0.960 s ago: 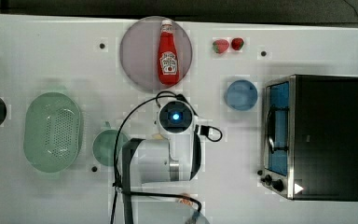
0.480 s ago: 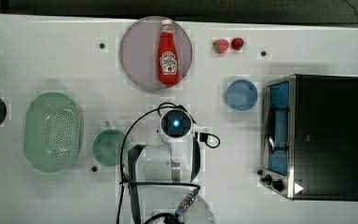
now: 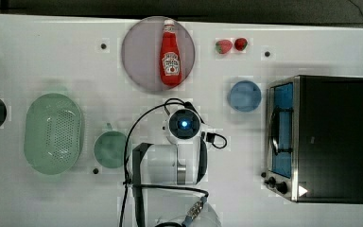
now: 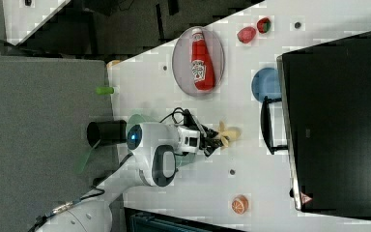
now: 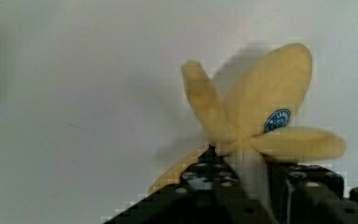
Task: Pick banana from table and place on oven.
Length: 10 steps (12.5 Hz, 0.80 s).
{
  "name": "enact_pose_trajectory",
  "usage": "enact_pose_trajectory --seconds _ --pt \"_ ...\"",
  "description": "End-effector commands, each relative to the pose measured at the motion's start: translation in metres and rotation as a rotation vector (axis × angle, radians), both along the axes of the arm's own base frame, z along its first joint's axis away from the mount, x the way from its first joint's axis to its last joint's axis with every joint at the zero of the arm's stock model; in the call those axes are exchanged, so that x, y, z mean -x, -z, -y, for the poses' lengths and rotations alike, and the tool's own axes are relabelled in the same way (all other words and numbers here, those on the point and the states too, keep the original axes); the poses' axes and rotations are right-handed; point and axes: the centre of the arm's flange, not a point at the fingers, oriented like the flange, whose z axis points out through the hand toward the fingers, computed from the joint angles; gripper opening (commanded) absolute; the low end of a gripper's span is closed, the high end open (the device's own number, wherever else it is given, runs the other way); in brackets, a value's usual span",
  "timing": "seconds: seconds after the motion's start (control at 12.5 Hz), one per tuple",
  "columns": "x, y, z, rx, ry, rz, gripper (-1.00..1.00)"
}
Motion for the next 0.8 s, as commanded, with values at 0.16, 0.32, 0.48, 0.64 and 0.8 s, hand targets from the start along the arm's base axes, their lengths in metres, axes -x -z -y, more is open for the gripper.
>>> enact_pose_trajectory --seconds 0.16,0.32,0.48,0.64,0.8 --pt "-0.031 -0.090 -0.016 0.003 -0.003 0.170 -0.61" --pt "-0.042 -0.157 -0.013 0.012 0.001 0.202 -0.61" --pt "-0.047 -0.228 -0.006 0.023 0.014 0.167 -0.61" --pt "-0.048 -0.294 0.007 0.029 0.041 0.130 -0.61" --pt "-0.046 -0.342 0.030 0.029 0.085 0.120 -0.61"
